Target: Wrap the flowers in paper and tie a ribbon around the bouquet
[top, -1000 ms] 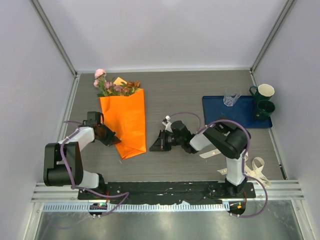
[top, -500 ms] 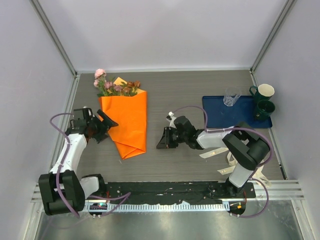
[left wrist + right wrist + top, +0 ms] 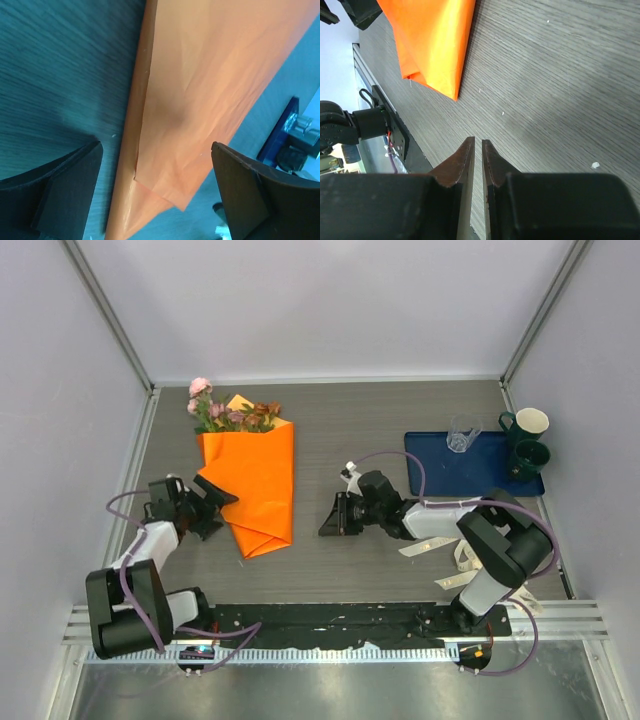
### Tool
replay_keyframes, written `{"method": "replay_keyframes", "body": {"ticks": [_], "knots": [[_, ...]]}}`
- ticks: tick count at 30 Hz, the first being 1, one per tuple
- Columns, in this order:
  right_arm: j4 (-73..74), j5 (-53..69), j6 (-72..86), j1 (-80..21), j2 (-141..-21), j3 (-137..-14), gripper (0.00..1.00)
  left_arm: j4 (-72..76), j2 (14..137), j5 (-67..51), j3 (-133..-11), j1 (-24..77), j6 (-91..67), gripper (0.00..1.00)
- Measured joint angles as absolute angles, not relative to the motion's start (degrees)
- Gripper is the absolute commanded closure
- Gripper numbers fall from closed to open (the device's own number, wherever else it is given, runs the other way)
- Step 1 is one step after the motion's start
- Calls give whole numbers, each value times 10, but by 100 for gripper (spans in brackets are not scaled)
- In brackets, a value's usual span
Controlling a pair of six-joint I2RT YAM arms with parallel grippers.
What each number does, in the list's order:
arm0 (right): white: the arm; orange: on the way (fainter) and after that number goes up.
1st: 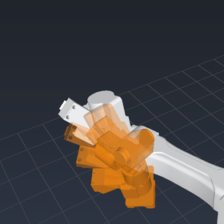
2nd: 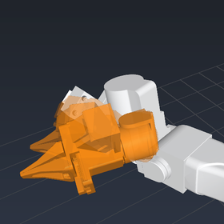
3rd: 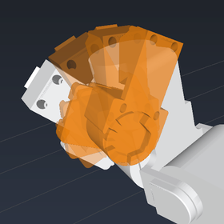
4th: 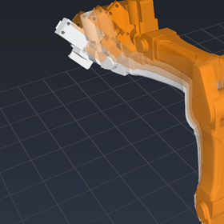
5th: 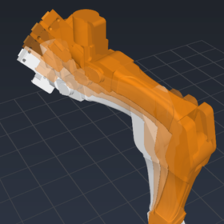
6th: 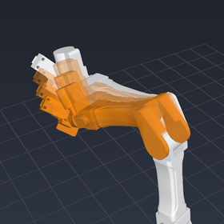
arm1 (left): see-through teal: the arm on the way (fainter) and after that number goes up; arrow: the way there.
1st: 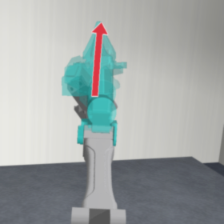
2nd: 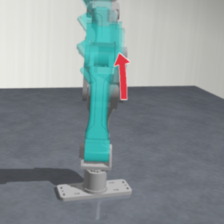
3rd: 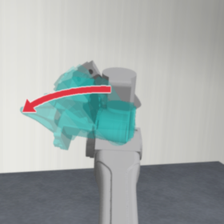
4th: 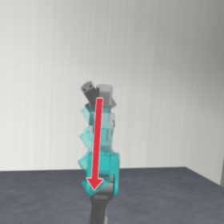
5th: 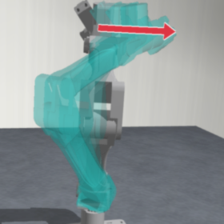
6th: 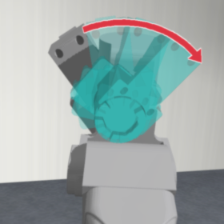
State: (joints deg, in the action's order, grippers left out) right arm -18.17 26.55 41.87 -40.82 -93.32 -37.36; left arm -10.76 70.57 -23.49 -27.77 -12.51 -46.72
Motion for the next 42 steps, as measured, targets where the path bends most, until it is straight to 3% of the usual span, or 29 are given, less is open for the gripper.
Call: {"method": "replay_keyframes", "body": {"ticks": [2, 5, 12, 21, 26, 35, 40, 42], "knots": [[-185, 270, 419, -406, -931, -370, 81, -57, 678, -233, -246, -124, -486, 10], [-186, 275, 419, -404, -926, -363, 81, 2, 672, -229, -217, -120, -510, 28], [-185, 286, 419, -396, -897, -352, 81, 155, 744, -215, -184, -93, -583, 58], [-139, 272, 419, -361, -800, -347, 81, 279, 806, -59, -173, 88, -693, 79], [-79, 235, 419, -331, -698, -347, 78, 377, 914, 69, -216, 205, -776, 83], [79, 130, 417, -290, -538, -352, 73, 471, 1150, 282, -432, 331, -871, 83], [187, 28, 426, -280, -523, -358, 65, 470, 1225, 352, -546, 365, -888, 79], [237, -17, 438, -274, -525, -357, 55, 469, 1252, 365, -589, 373, -896, 72]]}}
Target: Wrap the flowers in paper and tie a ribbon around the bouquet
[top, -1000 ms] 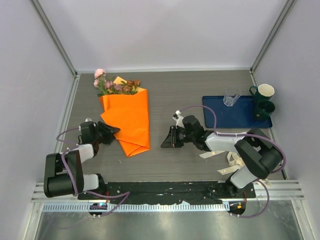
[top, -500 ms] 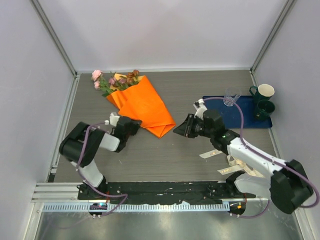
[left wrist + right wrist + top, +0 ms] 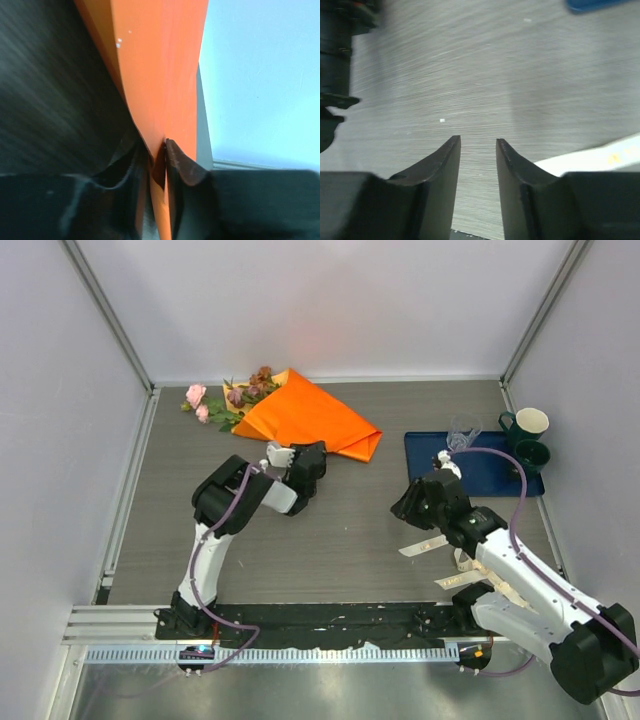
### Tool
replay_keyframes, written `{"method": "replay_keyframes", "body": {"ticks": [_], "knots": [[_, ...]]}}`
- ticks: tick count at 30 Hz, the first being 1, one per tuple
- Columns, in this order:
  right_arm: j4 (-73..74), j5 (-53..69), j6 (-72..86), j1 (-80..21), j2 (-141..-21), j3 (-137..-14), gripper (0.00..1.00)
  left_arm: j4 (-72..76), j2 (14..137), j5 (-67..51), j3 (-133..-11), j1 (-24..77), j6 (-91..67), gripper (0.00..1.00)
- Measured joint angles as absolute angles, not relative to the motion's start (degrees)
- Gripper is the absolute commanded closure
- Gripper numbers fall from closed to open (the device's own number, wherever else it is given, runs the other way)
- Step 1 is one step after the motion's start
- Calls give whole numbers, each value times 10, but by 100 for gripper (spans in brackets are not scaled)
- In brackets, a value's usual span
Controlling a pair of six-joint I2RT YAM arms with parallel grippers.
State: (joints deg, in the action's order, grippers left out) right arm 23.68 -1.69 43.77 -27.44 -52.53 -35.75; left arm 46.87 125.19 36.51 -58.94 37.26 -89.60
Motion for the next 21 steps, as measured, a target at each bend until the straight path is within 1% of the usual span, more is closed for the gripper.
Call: {"method": "replay_keyframes", "body": {"ticks": [1, 3, 4, 5, 6, 7, 8, 9, 10, 17, 18, 19, 21], "knots": [[252, -31, 442, -272, -527, -357, 50, 469, 1263, 368, -606, 374, -897, 62], [284, -60, 455, -264, -529, -349, 43, 467, 1277, 371, -628, 374, -896, 50], [298, -70, 461, -260, -532, -343, 41, 466, 1278, 370, -631, 372, -894, 39], [309, -78, 465, -256, -535, -339, 38, 464, 1278, 368, -631, 371, -891, 34], [326, -86, 470, -252, -543, -336, 36, 465, 1278, 363, -631, 369, -889, 26], [341, -95, 474, -248, -553, -334, 31, 469, 1274, 358, -631, 367, -892, 13], [356, -107, 480, -245, -565, -333, 21, 467, 1267, 349, -627, 366, -886, 9], [368, -117, 485, -243, -574, -331, 19, 474, 1255, 338, -615, 366, -889, 4], [381, -128, 491, -241, -580, -330, 18, 471, 1238, 326, -600, 366, -883, 2], [407, -157, 519, -193, -620, -305, 20, 452, 1076, 213, -417, 379, -859, 0], [408, -158, 523, -191, -627, -305, 21, 451, 1047, 196, -390, 380, -853, 0], [407, -160, 529, -189, -636, -305, 26, 451, 1019, 176, -365, 382, -848, 0], [408, -165, 535, -189, -648, -306, 29, 440, 961, 141, -325, 383, -835, 0]]}}
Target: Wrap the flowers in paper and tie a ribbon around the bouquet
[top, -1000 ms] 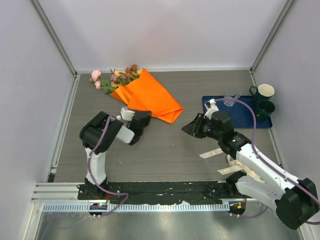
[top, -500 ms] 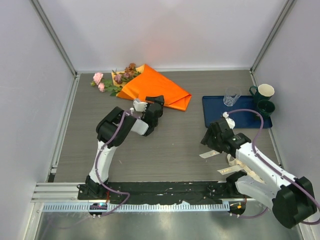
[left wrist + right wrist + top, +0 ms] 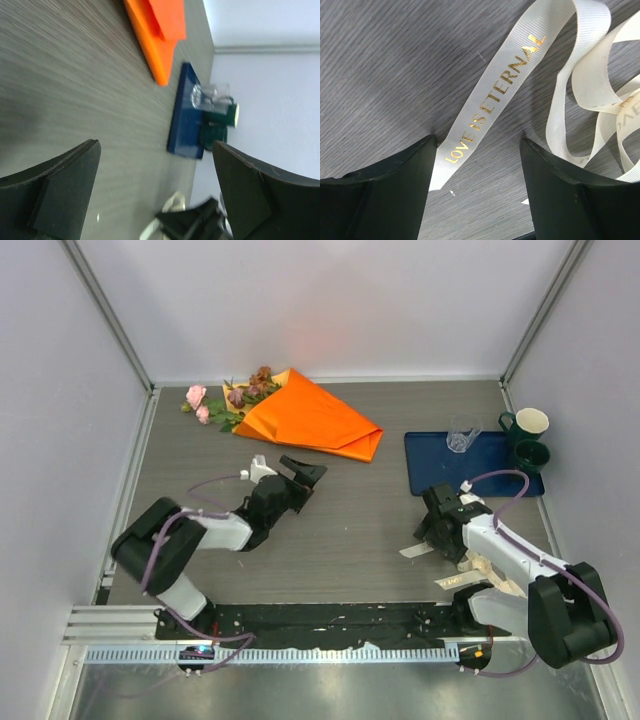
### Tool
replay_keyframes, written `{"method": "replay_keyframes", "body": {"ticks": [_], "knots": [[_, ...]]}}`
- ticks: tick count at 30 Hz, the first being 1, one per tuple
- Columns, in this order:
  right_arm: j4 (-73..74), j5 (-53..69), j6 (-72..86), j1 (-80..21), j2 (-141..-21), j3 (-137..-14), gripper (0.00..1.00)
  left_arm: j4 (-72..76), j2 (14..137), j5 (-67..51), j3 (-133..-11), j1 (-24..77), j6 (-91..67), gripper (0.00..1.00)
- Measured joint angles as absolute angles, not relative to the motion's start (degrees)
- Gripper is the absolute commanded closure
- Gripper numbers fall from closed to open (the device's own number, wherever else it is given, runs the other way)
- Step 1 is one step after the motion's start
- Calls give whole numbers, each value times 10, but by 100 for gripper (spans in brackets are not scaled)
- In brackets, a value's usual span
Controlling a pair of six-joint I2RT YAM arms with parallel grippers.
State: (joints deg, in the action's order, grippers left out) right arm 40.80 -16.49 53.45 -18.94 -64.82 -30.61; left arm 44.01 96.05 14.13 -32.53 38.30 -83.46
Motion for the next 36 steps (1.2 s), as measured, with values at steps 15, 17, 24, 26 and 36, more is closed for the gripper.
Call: {"method": "replay_keyframes", "body": {"ticks": [15, 17, 24, 26, 36], "knots": [[346, -203, 576, -272, -731, -348, 100, -117, 355, 105, -411, 382, -466, 1], [328, -208, 590, -342, -761, -373, 100, -203, 303, 137, -448, 382, -429, 0], [250, -205, 641, -568, -1004, -675, 91, -396, 219, 240, -580, 381, -382, 0], [208, -187, 639, -602, -1133, -859, 57, -434, 215, 263, -626, 381, -372, 0], [147, -119, 613, -661, -1123, -839, 21, -536, 243, 318, -700, 381, -420, 0]]}}
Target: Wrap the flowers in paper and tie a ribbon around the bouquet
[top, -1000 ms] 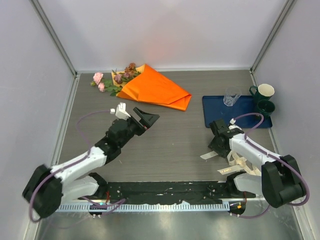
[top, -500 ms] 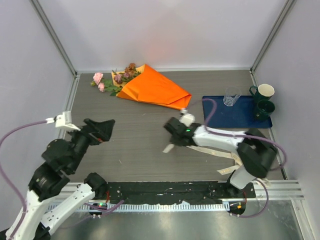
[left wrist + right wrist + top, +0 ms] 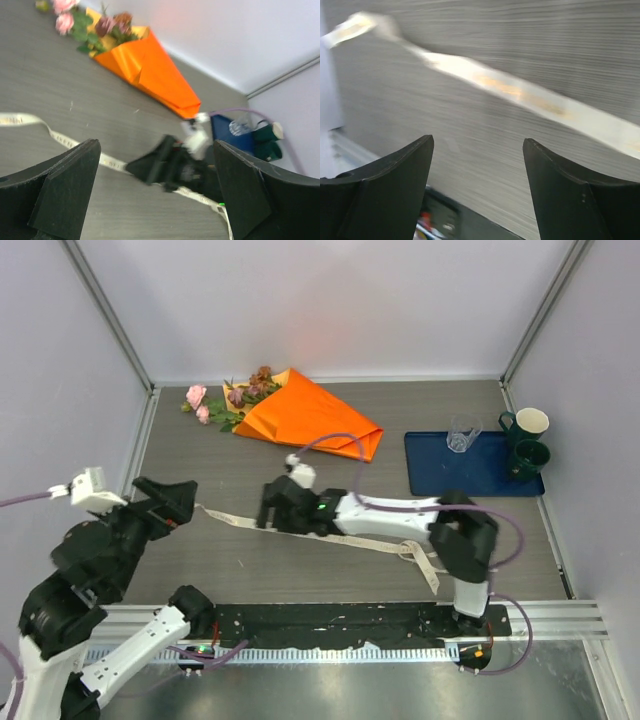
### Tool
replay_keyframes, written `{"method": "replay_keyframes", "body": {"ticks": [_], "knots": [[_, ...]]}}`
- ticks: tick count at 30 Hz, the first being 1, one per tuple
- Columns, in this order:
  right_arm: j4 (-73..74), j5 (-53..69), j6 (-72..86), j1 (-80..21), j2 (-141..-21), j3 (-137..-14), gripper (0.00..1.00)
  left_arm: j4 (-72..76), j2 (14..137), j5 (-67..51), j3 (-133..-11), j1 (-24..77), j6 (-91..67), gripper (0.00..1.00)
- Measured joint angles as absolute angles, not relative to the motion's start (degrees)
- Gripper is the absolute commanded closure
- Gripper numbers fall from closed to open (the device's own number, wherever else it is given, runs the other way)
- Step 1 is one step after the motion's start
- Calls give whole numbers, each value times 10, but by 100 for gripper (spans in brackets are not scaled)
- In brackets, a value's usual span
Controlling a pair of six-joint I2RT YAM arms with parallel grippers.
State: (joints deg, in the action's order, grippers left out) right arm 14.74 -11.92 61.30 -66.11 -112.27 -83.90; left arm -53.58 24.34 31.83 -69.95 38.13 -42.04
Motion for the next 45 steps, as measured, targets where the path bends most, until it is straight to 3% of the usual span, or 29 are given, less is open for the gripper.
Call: {"method": "replay_keyframes", "body": {"ticks": [7, 9, 11, 15, 21, 32, 36, 40, 41, 45], "knots": [[287, -194, 637, -555, -797, -545, 20, -550, 394, 286, -634, 381, -499, 0], [334, -208, 647, -525, -718, -483, 16, -543, 440, 270, -605, 381, -527, 0], [375, -226, 648, -508, -659, -427, 12, -529, 480, 254, -571, 378, -552, 0], [426, -238, 623, -460, -597, -352, 14, -468, 522, 187, -474, 321, -589, 0], [423, -228, 596, -376, -593, -325, 27, -383, 618, 77, -411, 187, -615, 0], [424, -231, 572, -386, -663, -389, 21, -369, 799, 99, -452, 158, -644, 0], [444, -243, 573, -430, -669, -425, 24, -370, 822, 114, -453, 145, -657, 0], [442, -232, 589, -443, -674, -431, 29, -371, 838, 135, -454, 142, -675, 7], [441, -233, 596, -443, -674, -431, 31, -373, 841, 138, -456, 141, -678, 12], [440, -239, 635, -439, -678, -423, 31, -380, 854, 154, -464, 139, -693, 19]]}}
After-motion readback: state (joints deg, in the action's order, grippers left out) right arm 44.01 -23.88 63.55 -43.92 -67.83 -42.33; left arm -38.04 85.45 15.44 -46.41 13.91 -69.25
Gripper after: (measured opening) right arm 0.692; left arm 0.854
